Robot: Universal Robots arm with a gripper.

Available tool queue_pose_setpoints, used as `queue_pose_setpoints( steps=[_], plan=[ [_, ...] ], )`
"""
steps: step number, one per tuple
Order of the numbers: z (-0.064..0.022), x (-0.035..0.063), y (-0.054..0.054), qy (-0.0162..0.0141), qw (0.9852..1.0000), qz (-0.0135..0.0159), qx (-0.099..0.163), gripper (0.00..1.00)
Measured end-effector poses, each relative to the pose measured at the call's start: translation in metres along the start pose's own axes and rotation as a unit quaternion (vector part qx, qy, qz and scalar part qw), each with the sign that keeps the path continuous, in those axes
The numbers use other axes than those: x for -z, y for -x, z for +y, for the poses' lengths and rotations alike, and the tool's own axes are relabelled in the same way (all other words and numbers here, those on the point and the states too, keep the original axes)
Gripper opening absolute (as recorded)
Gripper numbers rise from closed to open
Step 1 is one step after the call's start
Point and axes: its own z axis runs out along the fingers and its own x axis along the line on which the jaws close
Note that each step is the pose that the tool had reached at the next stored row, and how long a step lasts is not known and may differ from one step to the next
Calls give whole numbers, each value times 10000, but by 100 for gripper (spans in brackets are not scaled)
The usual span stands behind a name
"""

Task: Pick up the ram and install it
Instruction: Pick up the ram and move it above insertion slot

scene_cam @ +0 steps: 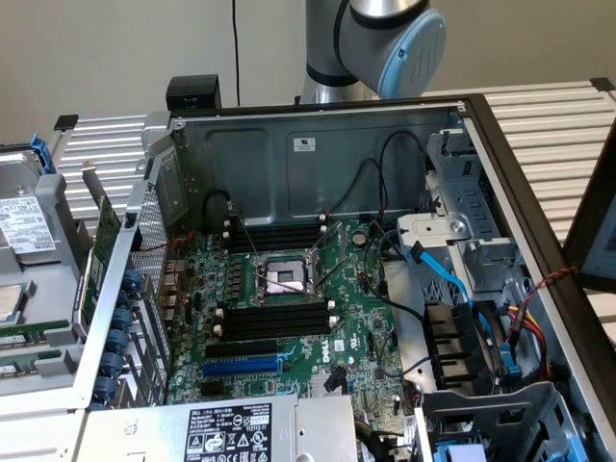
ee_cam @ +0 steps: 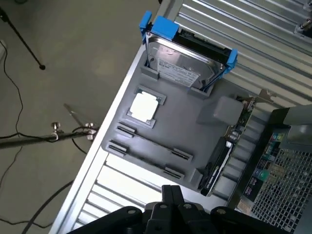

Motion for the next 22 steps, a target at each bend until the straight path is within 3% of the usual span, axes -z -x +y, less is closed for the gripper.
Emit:
queue_pose_setpoints(
  steps=[6, 11, 17, 22],
  plan=[
    [-1, -12, 0, 2, 9985, 27, 549, 10],
    [-1, -20, 0, 3, 9950, 48, 997, 10],
    [-2, -29, 0, 5, 9881, 73, 1538, 10],
    [-1, -31, 0, 10, 9801, 89, 1985, 10]
  ],
)
